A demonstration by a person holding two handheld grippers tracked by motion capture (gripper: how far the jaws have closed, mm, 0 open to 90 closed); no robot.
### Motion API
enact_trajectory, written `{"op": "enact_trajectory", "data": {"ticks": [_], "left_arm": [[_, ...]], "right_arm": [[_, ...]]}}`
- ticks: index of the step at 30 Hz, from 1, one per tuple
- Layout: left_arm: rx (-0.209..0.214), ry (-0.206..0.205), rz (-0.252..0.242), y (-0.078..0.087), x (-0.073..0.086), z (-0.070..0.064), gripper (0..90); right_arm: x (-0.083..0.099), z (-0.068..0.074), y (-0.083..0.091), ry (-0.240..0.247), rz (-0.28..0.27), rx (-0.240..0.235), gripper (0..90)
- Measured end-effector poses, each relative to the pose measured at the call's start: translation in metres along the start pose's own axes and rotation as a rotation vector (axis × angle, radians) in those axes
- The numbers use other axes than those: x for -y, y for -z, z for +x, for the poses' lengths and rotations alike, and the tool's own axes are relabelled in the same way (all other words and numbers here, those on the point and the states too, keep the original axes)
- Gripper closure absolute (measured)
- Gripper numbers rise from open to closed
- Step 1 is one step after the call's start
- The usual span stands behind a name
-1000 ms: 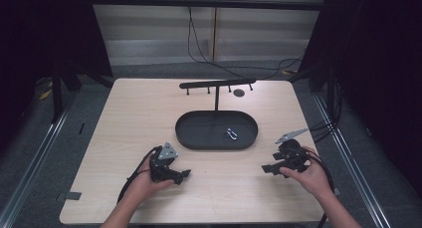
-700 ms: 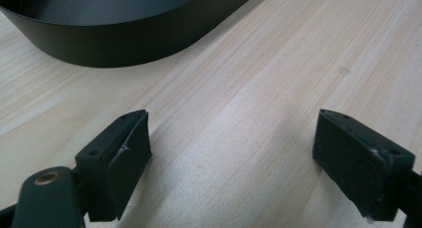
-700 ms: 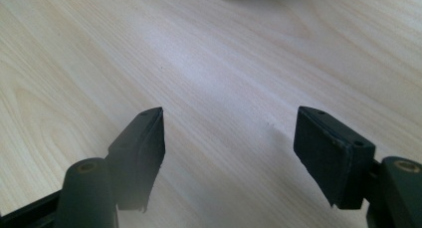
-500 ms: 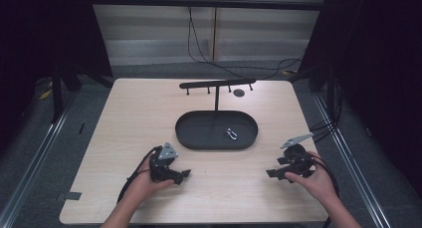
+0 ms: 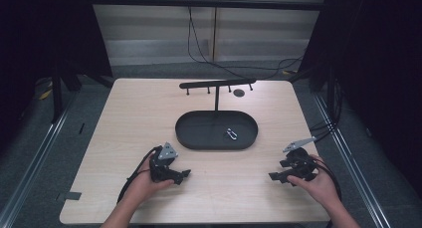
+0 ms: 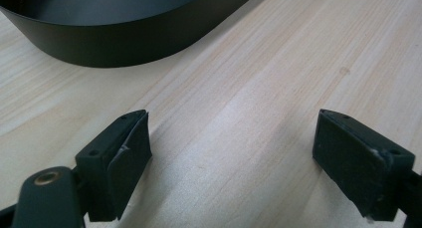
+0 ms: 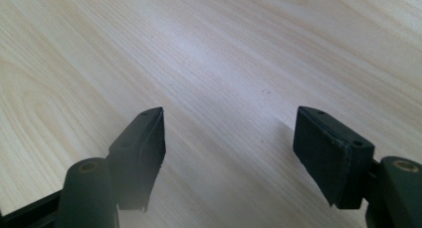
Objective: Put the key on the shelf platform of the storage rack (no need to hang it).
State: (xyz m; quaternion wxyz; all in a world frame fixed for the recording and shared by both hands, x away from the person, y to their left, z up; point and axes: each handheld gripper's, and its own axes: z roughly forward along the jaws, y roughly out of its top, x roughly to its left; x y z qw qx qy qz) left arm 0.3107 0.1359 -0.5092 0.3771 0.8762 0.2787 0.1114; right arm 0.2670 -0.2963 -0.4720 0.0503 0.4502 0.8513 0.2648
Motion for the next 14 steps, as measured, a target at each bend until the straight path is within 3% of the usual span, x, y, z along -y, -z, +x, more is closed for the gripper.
{"op": "enact_trajectory", "data": {"ticks": [14], "left_arm": [[0.002,0.000,0.000,-0.0001,0.0000,0.0000,14.9]], "right_arm": [[0.0084,0.0004,-0.0037,0.032,0.007,0.013,30.4]]}}
